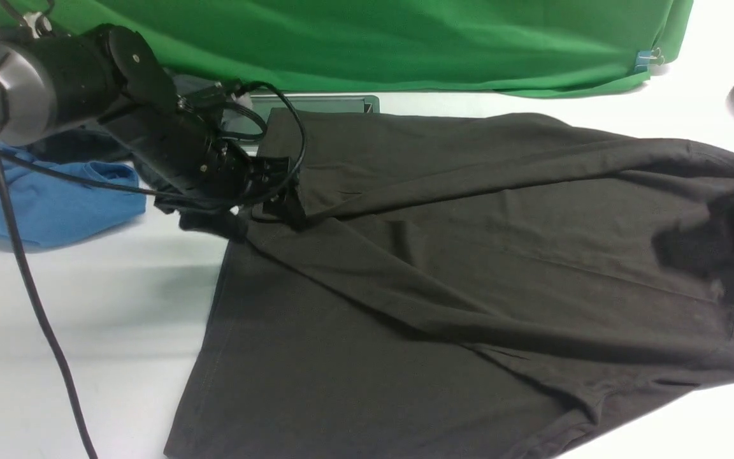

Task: Fold a long-sleeved shirt on a white desktop.
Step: 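Grasp the near edge of the shirt at its hem and shoulder corners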

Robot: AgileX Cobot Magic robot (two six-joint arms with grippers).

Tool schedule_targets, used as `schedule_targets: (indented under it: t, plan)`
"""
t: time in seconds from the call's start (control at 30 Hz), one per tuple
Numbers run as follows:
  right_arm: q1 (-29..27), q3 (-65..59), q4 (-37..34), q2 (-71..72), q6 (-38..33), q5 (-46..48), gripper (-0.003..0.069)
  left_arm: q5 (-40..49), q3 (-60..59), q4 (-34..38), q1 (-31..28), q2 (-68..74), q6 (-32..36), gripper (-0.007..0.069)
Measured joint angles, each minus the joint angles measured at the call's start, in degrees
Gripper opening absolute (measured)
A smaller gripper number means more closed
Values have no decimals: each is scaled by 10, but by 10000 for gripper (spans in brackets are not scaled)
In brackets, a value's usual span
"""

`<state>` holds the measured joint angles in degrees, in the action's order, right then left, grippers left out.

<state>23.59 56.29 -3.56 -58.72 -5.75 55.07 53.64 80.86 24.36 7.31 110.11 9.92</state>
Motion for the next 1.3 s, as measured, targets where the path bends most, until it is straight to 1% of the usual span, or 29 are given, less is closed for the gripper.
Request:
schedule_targets:
  t: [0.07, 0.17, 0.27, 0.33, 0.4, 0.43, 0.5, 0.53, 0.57, 0.6, 0.63, 0.77, 0.83, 1.3]
  plan:
    - [0, 0, 2, -16, -10, 17, 528, 35, -3, -11, 0, -10, 3, 666]
    - [0, -21, 3, -28, -16, 7, 527, 62, -30, -18, 0, -36, 4, 665]
    - [0, -54, 3, -30, -16, -14, 517, 65, -86, -25, 0, -68, 1, 650]
    - [0, -80, 3, -31, -17, -30, 507, 57, -133, -37, 0, -94, -15, 637]
    - [0, -101, -2, -31, -17, -48, 496, 35, -193, -52, 0, -127, -45, 623]
    - [0, -103, -2, -31, -17, -49, 494, 28, -199, -52, 0, -133, -54, 619]
    - [0, -115, -7, -31, -18, -67, 487, -20, -274, -69, 0, -169, -108, 599]
    - [0, -115, -7, -31, -18, -69, 487, -28, -287, -71, 0, -175, -118, 596]
    - [0, -117, -8, -31, -18, -81, 486, -62, -337, -76, 0, -198, -153, 584]
    - [0, -117, -8, -31, -18, -82, 485, -67, -337, -76, 0, -198, -153, 583]
    - [0, -117, -8, -31, -18, -95, 484, -102, -382, -78, 0, -210, -180, 579]
    - [0, -117, -8, -31, -18, -104, 485, -141, -416, -78, 0, -210, -196, 574]
    - [0, -117, -9, -31, -18, -105, 485, -145, -417, -78, 0, -207, -197, 574]
    - [0, -118, -10, -31, -17, -114, 485, -140, -416, -74, 0, -200, -201, 573]
